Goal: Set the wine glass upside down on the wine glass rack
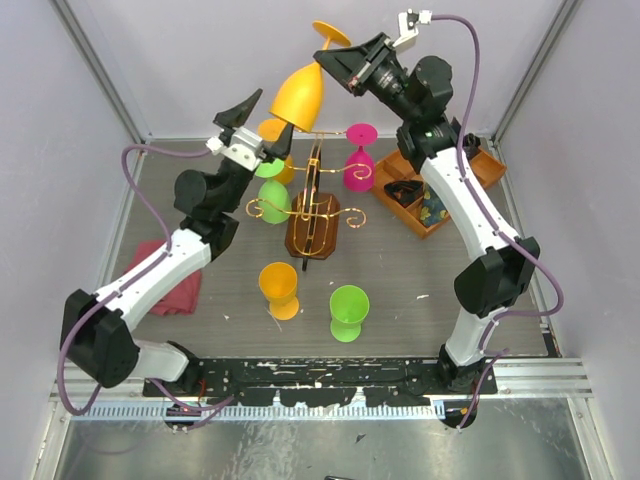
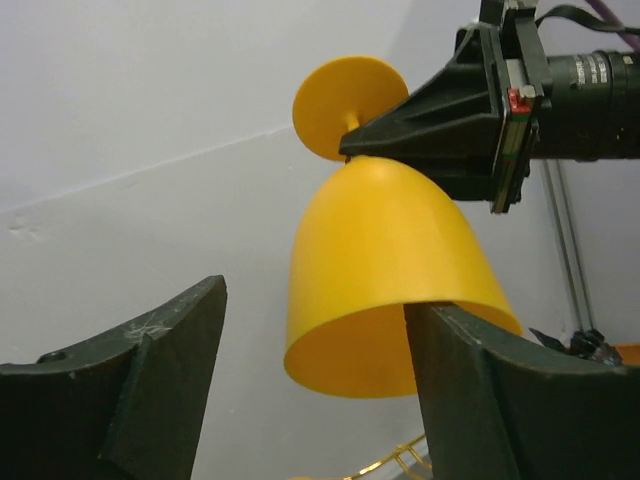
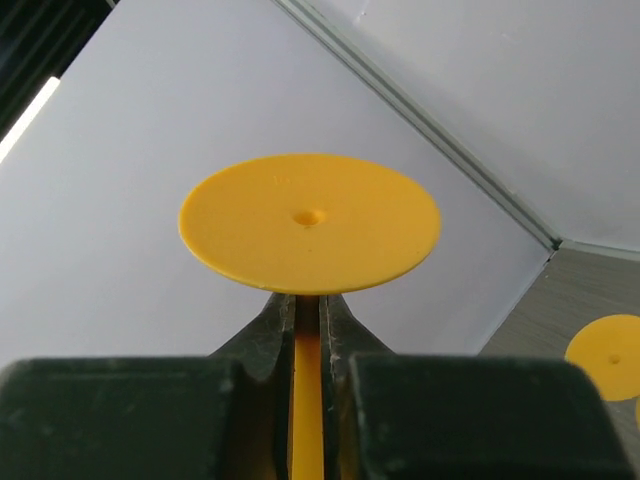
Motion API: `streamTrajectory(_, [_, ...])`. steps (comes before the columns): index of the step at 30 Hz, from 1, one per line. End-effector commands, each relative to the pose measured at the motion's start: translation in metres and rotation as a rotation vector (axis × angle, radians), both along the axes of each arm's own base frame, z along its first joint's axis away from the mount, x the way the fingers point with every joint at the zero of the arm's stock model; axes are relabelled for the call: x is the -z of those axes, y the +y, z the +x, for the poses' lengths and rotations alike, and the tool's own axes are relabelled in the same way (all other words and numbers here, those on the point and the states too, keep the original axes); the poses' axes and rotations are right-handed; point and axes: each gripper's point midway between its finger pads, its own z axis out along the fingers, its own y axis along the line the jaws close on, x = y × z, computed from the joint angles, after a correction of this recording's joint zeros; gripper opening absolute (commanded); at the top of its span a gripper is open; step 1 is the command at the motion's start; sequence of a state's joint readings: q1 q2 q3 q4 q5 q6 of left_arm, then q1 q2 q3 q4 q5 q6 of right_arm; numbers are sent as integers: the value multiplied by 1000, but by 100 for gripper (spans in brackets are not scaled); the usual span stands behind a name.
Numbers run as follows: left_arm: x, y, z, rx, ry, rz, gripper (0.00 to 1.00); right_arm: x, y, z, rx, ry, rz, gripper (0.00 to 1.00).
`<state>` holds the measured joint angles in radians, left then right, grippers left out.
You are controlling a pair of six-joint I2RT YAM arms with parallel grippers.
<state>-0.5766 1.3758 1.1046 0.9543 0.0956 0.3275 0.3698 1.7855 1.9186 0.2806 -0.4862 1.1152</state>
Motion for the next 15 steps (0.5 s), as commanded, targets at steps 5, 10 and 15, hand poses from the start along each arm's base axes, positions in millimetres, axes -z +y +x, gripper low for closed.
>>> streamTrajectory(5, [22, 12, 0, -31, 175, 56, 89, -47, -63, -7, 327, -267, -201, 1])
streamTrajectory(10, [35, 43, 26, -79, 418, -28, 92, -28, -122, -17, 638, -297, -448, 1])
streamTrajectory(15, [39, 71, 45, -98, 519, -130, 92, 21, -162, -45, 763, -246, -643, 1])
